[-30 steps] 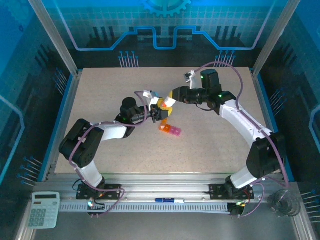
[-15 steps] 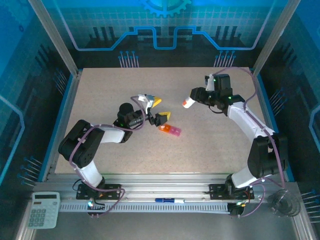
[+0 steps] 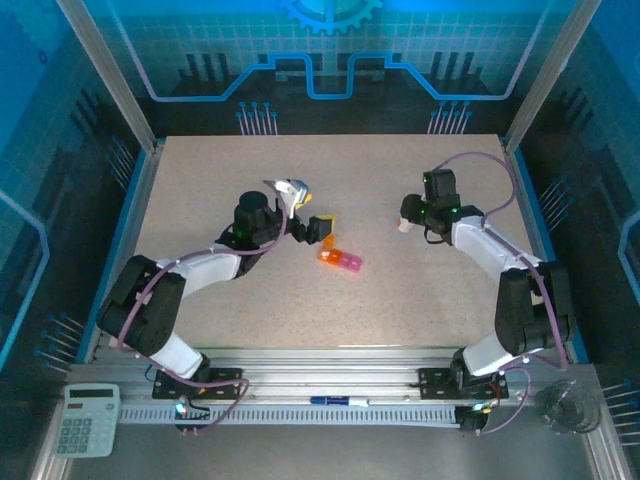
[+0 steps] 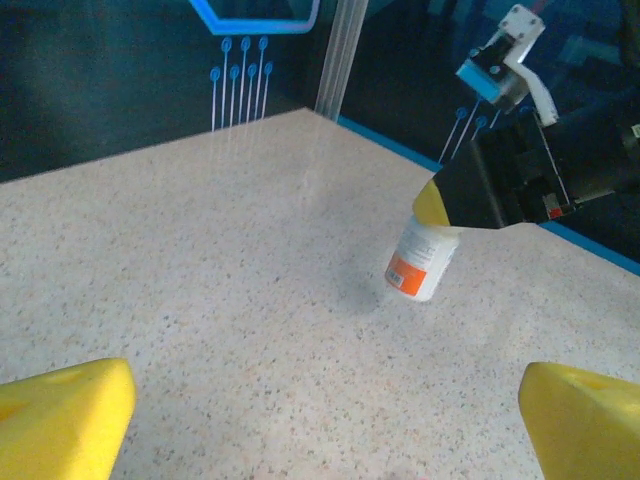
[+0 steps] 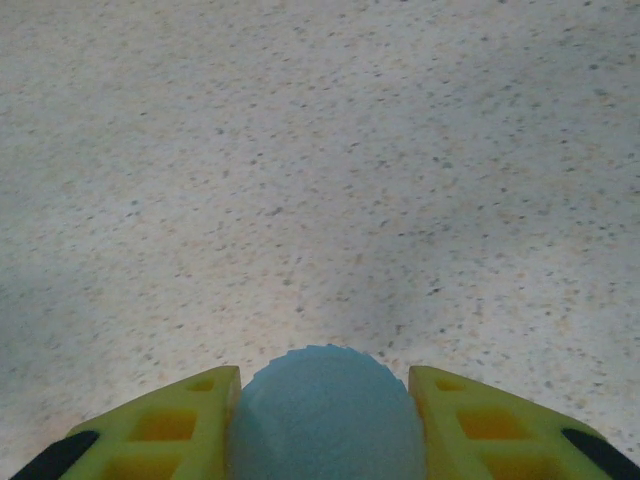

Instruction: Sort the pills into containers

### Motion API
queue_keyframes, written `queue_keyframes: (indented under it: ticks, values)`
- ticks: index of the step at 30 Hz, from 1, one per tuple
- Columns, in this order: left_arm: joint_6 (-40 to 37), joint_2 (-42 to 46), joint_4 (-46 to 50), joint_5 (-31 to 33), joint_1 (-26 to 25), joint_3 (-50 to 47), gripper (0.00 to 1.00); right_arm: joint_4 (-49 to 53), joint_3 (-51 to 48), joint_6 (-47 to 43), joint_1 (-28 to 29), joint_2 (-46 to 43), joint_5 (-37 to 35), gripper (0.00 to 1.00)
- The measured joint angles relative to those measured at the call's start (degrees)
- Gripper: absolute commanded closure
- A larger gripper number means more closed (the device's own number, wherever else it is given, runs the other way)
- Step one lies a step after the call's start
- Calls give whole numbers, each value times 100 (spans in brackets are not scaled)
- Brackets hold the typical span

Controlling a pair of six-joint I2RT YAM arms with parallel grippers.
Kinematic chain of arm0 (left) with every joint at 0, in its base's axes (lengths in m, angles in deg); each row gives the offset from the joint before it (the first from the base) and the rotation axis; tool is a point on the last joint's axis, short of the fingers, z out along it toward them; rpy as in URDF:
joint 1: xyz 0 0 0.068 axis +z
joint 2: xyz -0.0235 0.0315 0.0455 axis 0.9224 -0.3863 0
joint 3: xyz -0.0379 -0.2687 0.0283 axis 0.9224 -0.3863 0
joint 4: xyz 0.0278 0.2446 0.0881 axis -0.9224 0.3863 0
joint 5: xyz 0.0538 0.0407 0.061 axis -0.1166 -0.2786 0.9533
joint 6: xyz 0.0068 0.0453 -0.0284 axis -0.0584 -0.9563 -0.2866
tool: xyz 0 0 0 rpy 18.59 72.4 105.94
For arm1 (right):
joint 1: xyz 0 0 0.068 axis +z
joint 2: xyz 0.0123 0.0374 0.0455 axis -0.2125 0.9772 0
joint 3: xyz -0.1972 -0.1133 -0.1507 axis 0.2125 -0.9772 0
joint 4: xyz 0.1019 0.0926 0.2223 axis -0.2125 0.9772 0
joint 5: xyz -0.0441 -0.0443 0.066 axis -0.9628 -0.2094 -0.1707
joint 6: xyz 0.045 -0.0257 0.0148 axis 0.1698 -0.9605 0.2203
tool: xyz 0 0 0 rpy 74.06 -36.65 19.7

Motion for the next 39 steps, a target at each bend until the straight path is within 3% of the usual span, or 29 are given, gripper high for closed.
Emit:
queue_keyframes:
  ticks: [7, 19, 28, 39]
  values:
    - [-63, 9, 1663, 306, 0, 800, 1, -479, -470, 39, 2, 48, -398, 79]
    - [-79, 37, 2371, 623, 7, 831, 1, -955, -649, 44, 7, 407, -590, 75]
    - [105, 402, 2096, 1261, 7, 649, 1, -1294, -765, 42, 48, 439, -592, 62]
    - [485, 787, 796, 2245, 7, -136, 1, -1034, -778, -63, 81, 437, -542, 34]
